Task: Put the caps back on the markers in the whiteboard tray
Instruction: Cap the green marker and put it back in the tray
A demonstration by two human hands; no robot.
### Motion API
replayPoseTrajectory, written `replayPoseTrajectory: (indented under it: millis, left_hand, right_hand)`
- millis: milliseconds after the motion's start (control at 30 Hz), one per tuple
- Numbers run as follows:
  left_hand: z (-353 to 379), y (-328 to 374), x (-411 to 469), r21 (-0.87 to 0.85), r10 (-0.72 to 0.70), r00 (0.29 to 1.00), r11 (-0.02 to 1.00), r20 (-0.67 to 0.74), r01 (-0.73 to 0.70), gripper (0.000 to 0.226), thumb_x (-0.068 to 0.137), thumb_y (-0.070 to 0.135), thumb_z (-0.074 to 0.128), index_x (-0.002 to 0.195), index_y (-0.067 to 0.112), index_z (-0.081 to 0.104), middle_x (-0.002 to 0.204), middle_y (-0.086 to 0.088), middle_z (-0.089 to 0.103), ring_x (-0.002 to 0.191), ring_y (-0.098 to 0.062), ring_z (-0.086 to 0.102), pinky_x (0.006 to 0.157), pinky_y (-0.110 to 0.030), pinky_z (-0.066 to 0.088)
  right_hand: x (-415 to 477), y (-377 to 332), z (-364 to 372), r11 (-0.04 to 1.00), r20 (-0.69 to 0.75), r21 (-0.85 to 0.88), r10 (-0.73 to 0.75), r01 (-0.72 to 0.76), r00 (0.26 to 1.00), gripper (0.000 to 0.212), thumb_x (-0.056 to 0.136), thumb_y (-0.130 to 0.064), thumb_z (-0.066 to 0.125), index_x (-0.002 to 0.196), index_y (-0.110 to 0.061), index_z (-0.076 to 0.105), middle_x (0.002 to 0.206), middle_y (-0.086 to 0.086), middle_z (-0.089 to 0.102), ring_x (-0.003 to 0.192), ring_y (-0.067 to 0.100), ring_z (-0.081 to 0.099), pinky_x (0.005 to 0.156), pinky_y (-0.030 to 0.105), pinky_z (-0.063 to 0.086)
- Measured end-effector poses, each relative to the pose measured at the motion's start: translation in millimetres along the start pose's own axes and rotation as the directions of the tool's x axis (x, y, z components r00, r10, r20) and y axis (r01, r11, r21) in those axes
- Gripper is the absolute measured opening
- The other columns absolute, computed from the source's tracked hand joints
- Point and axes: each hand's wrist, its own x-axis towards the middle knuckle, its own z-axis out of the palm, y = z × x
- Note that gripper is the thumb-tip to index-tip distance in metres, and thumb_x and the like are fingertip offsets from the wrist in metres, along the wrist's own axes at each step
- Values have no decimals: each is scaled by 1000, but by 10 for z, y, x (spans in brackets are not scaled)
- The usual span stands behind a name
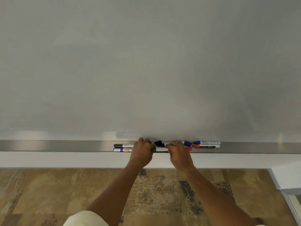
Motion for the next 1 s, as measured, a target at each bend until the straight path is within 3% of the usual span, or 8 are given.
replayPoseTrajectory:
  millis: [233, 433, 567, 1000]
  left_hand:
    - [9, -110, 8, -63, -21, 999, 998, 30, 23, 29, 101, 28, 54, 125, 28, 70, 123, 1, 64, 115, -28, 47, 92, -41, 40]
    - [-118, -472, -43, -153, -124, 990, 982, -62, 114, 39, 91, 7, 61, 126, 21, 71, 129, -1, 68, 119, -34, 51, 95, -46, 44]
    - [-129, -633, -131, -103, -157, 987, 983, -31, 153, 32, 93, 15, 62, 122, 24, 74, 127, 3, 71, 119, -31, 52, 93, -43, 41]
    - [-120, -635, -157, -148, -182, 983, 973, -16, 178, 28, 96, 20, 63, 120, 27, 75, 126, 7, 72, 119, -26, 53, 92, -42, 38]
  right_hand:
    - [-41, 33, 89, 999, 53, 51, 8, -11, 999, 40, 96, -2, 53, 133, -16, 60, 134, 6, 60, 126, 21, 51, 104, 32, 48]
    - [-44, 41, 89, 999, 56, 34, -6, 4, 998, 44, 95, 2, 51, 133, -17, 60, 134, 4, 60, 125, 21, 52, 102, 32, 51]
    - [-19, 17, 101, 999, 50, 43, -7, 5, 999, 44, 94, 2, 50, 133, -17, 60, 131, 5, 61, 122, 21, 53, 98, 33, 52]
    - [7, -48, 141, 998, 51, 58, -16, 13, 999, 41, 97, -4, 52, 136, -17, 57, 138, 5, 58, 129, 20, 50, 107, 31, 47]
